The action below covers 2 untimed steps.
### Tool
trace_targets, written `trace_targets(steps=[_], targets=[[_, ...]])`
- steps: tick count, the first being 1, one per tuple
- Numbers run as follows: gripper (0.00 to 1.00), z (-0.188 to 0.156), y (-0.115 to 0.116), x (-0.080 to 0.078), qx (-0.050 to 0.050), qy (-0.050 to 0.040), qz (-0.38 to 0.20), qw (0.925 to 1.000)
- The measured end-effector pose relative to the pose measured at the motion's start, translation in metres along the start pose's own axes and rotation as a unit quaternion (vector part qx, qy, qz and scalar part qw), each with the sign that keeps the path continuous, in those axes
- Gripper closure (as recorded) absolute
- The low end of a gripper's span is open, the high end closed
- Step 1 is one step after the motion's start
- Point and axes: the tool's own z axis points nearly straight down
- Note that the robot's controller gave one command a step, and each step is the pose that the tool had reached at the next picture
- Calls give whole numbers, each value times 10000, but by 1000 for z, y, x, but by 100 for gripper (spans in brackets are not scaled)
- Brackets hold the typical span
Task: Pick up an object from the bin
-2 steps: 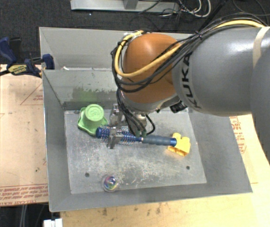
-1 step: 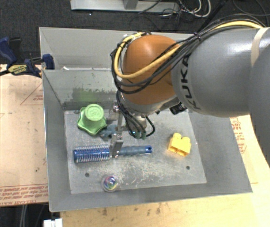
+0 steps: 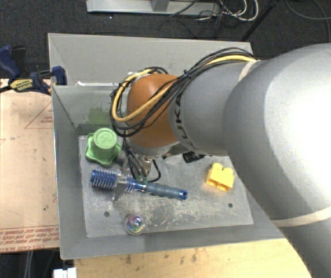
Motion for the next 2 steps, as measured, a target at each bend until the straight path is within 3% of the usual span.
trace_targets(steps=[1,2], targets=[[100,2,0,0,-1,2,9,10000],[100,-154,6,-16,-6,-15,205,9998]])
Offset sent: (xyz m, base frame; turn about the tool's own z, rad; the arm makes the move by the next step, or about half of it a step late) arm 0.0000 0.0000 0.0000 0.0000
